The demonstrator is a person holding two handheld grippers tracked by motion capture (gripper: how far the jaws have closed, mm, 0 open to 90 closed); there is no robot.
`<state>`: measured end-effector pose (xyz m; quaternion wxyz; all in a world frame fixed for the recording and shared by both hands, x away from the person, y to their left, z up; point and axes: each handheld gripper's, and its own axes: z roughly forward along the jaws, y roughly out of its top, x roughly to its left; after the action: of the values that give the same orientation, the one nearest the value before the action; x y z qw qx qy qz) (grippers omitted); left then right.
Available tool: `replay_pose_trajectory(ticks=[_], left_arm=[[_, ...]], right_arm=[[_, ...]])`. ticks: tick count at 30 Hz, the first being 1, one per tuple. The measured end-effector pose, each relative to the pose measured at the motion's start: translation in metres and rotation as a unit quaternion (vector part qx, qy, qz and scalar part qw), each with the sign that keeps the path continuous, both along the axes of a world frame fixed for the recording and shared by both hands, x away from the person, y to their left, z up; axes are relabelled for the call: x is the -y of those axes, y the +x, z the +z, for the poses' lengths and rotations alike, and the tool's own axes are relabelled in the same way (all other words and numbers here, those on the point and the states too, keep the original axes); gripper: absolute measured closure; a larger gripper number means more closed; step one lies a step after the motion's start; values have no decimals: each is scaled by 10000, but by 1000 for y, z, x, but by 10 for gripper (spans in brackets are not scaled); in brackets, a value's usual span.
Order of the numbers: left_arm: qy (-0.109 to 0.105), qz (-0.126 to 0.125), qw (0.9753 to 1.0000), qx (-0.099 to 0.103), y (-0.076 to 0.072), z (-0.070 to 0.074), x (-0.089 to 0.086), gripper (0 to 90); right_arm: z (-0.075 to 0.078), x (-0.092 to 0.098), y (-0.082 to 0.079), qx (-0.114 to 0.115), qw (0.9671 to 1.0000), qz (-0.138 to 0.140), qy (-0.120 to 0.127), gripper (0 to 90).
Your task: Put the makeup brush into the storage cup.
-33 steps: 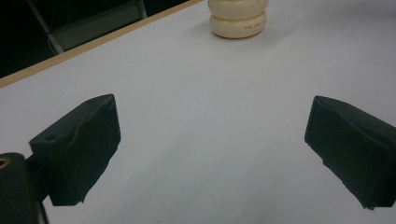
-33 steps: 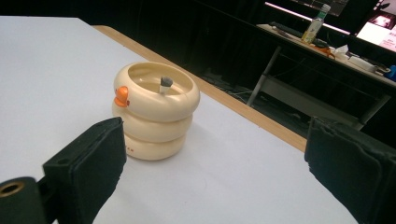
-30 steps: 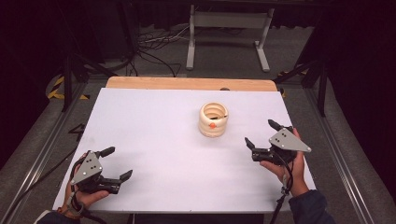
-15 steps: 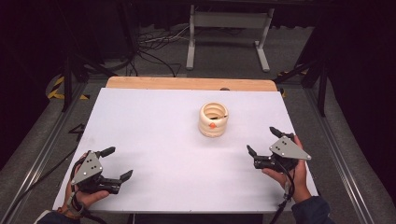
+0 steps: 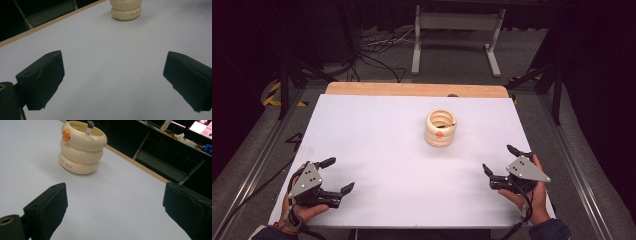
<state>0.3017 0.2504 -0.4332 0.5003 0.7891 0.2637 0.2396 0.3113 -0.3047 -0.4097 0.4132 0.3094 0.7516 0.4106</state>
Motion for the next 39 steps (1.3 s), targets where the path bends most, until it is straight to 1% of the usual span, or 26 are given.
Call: replay_pose_trajectory(ticks=[3,7,8,12,14,15,17,21,23,25,27,28,29,30,31,34,36,38,39], left_arm=[[8,-26,10000,1,0,0,-1,42],[-22,-44,10000,-9,0,-1,-1,42],[4,-51,10000,-7,0,0,-1,42],[17,-60,10000,2,0,-1,0,42],[11,-64,10000,-2,0,-1,1,42],[23,-75,10000,-6,0,-1,1,42],[18,-72,10000,-36,1,-1,1,42],[18,-71,10000,-19,1,-1,1,42],[2,-67,10000,-32,2,-1,2,42],[-3,-71,10000,-45,3,-1,2,42],[33,-77,9999,-65,3,-1,2,42],[39,-77,9999,-56,4,-1,2,42],[31,-90,9999,-47,4,-1,3,42],[25,-95,9999,-42,5,-1,4,42],[55,-116,9999,-37,6,-1,5,42],[95,-117,9999,-33,7,-2,6,42],[111,-109,9999,-29,6,-1,6,42],[107,-91,9999,-24,5,-1,5,42],[86,-86,9999,-21,5,-1,5,42]], right_arm=[[-3,5,-5,28,10000,-33,13,64],[-7,9,-8,-2,10000,-77,-27,64],[-8,11,-10,4,9999,-100,-46,65],[-13,19,-15,-51,9999,-164,-12,63],[-15,20,-16,-84,9998,-182,-18,63],[-18,23,-18,-106,9997,-215,-91,62],[-20,26,-20,-141,9996,-234,-73,62],[-23,30,-23,-194,9995,-256,-77,60],[-25,34,-25,-268,9992,-277,-44,61],[-27,37,-28,-261,9992,-303,-41,60],[-28,40,-30,-324,9990,-291,67,61],[-30,41,-30,-344,9989,-306,70,60],[-30,42,-31,-331,9989,-338,2,60],[-30,42,-33,-296,9990,-332,-45,60],[-28,43,-35,-264,9992,-306,-37,60],[-29,43,-35,-302,9992,-252,0,60],[-31,43,-34,-351,9990,-256,-78,60],[-32,41,-34,-366,9991,-205,-38,61],[-32,40,-34,-361,9991,-196,-70,61]])
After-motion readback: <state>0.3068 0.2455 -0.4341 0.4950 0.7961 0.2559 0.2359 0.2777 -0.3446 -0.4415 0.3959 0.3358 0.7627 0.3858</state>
